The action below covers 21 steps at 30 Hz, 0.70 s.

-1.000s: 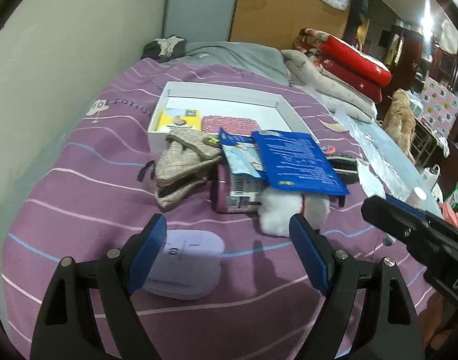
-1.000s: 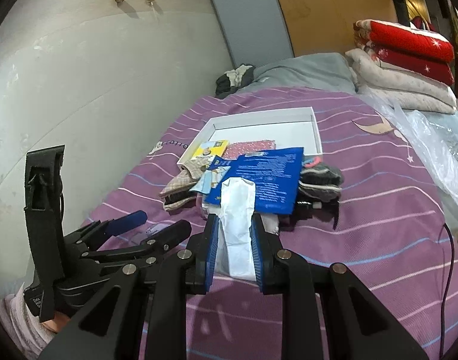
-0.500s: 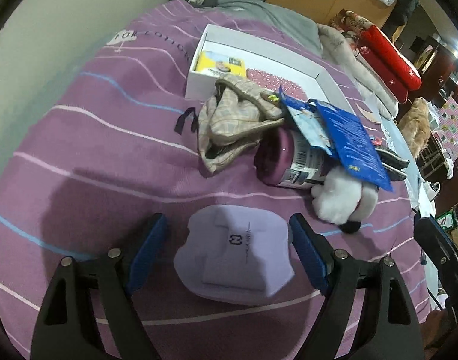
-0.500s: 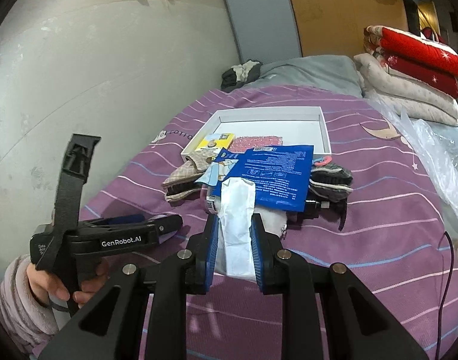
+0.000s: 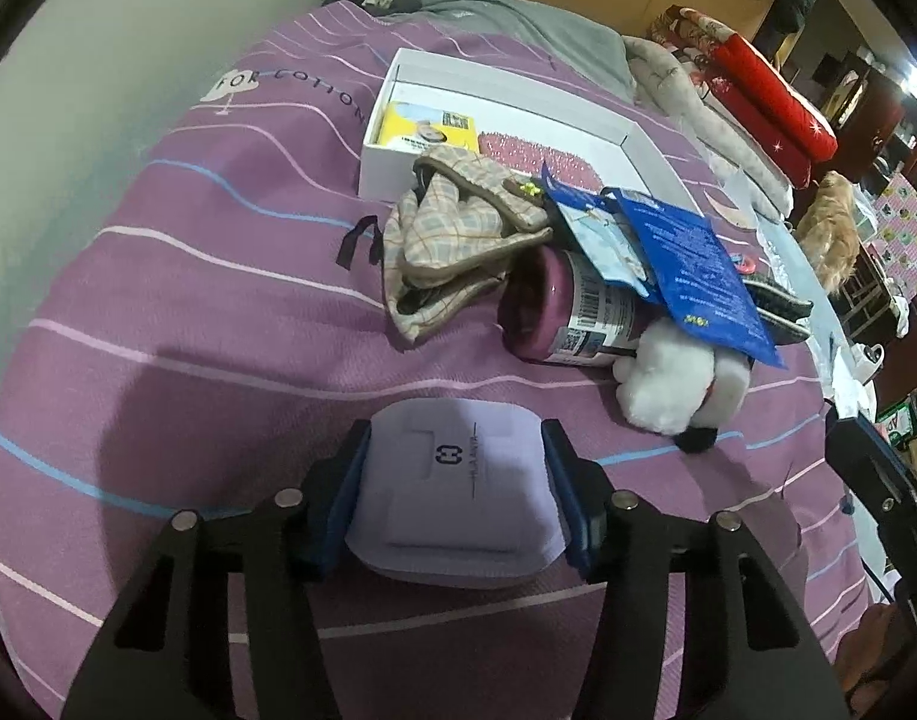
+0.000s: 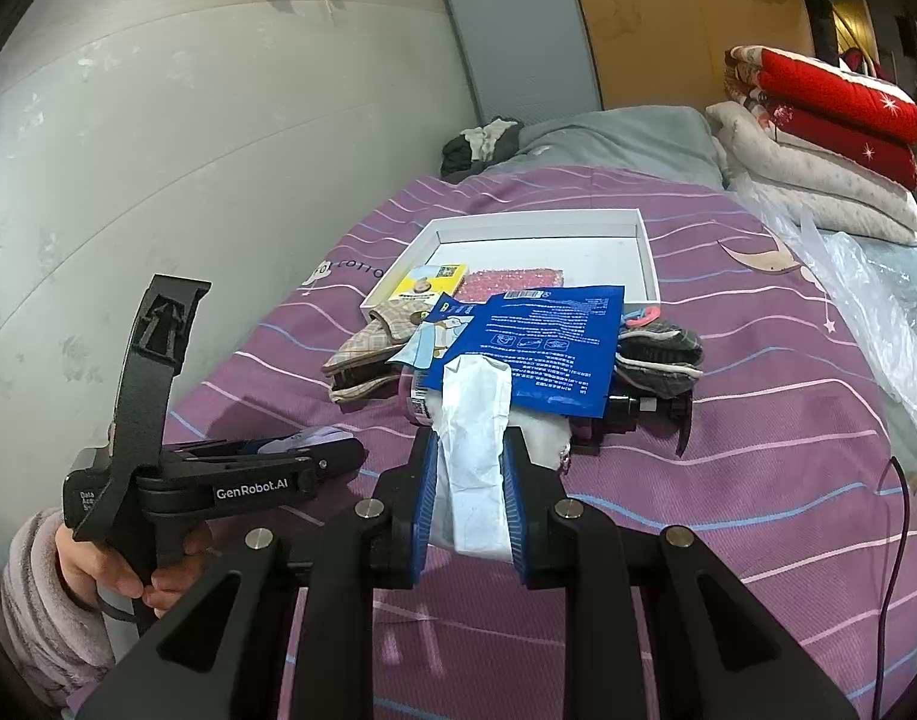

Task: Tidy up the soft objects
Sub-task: 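Grasp the lavender pad with the left gripper while the right gripper holds the white strip, then carry the lavender pad and white strip over the white box with both grippers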

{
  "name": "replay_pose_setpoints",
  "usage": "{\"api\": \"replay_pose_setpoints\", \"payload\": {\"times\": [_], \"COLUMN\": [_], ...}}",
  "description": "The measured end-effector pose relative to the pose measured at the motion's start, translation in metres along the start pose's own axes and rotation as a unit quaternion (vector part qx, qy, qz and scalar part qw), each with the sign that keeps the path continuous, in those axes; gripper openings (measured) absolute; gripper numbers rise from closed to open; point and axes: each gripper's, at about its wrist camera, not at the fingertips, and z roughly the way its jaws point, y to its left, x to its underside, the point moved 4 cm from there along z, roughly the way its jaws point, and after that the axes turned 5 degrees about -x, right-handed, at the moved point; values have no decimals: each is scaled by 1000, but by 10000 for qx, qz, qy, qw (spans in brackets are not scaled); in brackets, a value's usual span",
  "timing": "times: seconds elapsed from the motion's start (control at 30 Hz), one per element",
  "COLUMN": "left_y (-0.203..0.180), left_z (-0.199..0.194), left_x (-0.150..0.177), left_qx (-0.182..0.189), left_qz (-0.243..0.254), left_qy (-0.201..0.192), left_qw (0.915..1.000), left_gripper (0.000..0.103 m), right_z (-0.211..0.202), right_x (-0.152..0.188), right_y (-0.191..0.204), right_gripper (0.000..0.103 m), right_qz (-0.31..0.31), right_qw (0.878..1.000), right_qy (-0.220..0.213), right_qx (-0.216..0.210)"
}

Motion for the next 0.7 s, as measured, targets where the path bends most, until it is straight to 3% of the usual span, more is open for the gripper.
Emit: {"api": "replay_pose_setpoints", "payload": {"times": [0.37,0.7], "left_y": [2,1], "left_z": [-25,-30], "left_x": [-25,-97], "left_qx": [361,273], "left_qz": [32,-10], "left_qy": [-270,-595], "left_qw": [9990,9979], "left_gripper": [56,56], "right_z": [-9,26], "right_x": [-19,-92], "right_y": [2,0], "right_gripper": [20,20], "right_qz": [8,-181], "right_qw": [9996,9997], "right_qy": [-96,-31], "right_qx": [-269,-146]}}
